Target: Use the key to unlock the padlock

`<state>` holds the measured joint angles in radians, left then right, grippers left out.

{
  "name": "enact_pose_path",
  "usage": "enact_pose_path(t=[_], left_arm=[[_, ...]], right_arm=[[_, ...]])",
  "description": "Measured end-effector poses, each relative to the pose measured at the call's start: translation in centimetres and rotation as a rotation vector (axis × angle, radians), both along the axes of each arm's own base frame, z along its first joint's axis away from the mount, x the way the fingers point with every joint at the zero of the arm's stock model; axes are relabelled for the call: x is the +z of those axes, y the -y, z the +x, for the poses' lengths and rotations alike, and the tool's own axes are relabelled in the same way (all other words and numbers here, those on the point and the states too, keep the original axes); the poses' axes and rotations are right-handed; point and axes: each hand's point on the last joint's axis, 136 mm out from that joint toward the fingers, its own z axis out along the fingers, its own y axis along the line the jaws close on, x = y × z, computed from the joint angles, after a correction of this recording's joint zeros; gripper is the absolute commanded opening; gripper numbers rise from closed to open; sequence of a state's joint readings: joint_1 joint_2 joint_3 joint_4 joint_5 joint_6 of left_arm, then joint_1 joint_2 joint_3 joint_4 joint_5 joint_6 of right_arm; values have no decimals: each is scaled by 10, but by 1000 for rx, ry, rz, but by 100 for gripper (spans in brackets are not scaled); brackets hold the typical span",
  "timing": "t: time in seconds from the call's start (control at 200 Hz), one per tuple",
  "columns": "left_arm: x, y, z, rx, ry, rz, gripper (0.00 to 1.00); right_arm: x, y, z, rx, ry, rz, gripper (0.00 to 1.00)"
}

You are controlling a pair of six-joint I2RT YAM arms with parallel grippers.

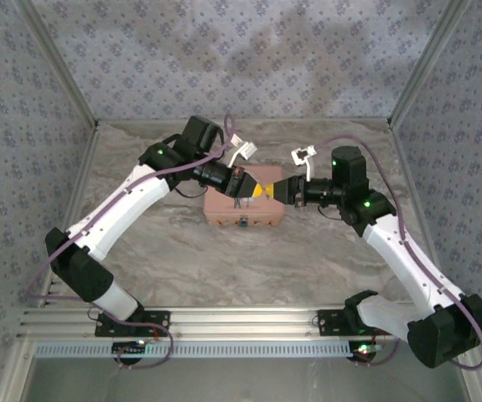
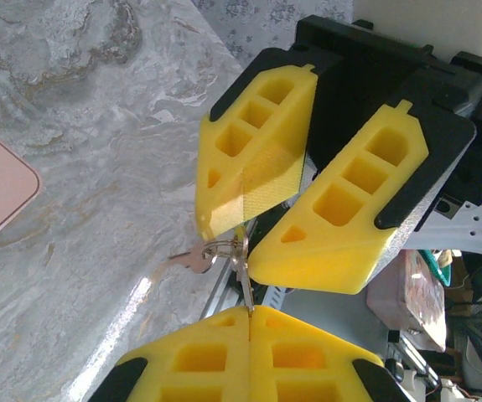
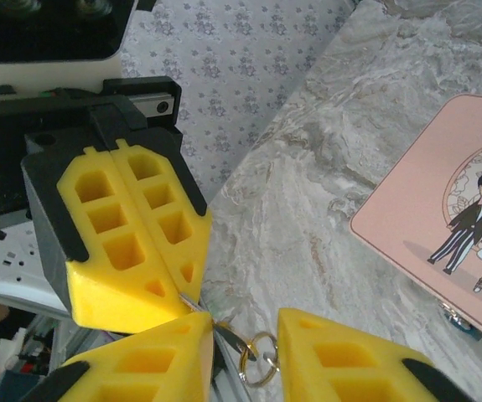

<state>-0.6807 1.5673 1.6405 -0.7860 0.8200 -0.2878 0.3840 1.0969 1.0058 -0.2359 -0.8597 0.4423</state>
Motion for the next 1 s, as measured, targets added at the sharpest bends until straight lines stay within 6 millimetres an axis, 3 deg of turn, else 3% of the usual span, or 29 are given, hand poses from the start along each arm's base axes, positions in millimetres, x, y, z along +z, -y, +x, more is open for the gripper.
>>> enact_pose_path(t=[0.175,0.34,0.385,0.535,0.615,0.67,0.715,0.839,0.999], left_arm=[[0,-2,3,9,1,1,0],[0,-3,5,14,0,0,0],[0,-3,5,16,1,0,5],[-1,-6,15,61,-10,-13,36],[-9,-17,30,137,-21,-10,44],[-16,-26,40,200,-37,-1,61],[-20,-34,50,253,-43,6,69],[-30,-53,68,396,-85,9,81],[-33,-59,81,500,-114,-3,84]], right_arm=[[4,0,-4,19,14,11,5],[7,0,-6,24,17,19,0],[8,0,-6,22,23,19,0],[11,4,-5,-3,62,6,0],[12,8,-4,-32,88,-13,0],[12,11,-3,-58,106,-31,0],[11,14,0,-81,122,-49,0],[2,20,10,-150,156,-120,0],[-6,26,24,-242,223,-236,0]])
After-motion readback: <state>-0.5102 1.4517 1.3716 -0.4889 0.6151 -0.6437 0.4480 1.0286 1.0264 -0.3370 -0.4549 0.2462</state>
